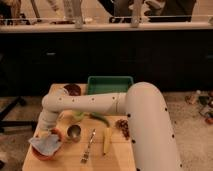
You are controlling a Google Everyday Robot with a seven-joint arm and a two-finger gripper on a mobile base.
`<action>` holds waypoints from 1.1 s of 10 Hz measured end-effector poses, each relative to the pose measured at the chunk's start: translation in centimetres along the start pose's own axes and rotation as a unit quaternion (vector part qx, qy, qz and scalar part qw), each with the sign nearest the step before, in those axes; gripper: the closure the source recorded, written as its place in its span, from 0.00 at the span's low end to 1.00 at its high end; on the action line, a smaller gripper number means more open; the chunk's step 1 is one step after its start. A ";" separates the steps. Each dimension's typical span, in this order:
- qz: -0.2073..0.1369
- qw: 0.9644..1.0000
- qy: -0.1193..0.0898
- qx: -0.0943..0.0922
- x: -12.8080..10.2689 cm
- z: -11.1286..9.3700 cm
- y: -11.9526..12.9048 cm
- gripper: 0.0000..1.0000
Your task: Wipe red bowl with towel
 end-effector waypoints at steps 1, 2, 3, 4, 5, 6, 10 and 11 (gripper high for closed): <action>-0.001 1.000 0.002 -0.001 -0.2 0.1 -0.6 1.00; -0.005 1.000 0.003 -0.003 -0.8 0.3 -1.3 1.00; -0.011 1.000 0.003 -0.006 -1.4 0.6 -1.8 1.00; -0.023 1.000 0.001 -0.010 -2.5 1.1 -2.1 1.00; -0.036 0.999 -0.001 -0.017 -3.6 1.7 -1.8 1.00; -0.042 0.999 -0.002 -0.020 -4.1 2.0 -1.4 1.00; -0.033 0.999 0.002 -0.016 -2.2 0.5 0.7 1.00; -0.020 1.000 0.006 -0.008 -0.4 -1.0 1.3 1.00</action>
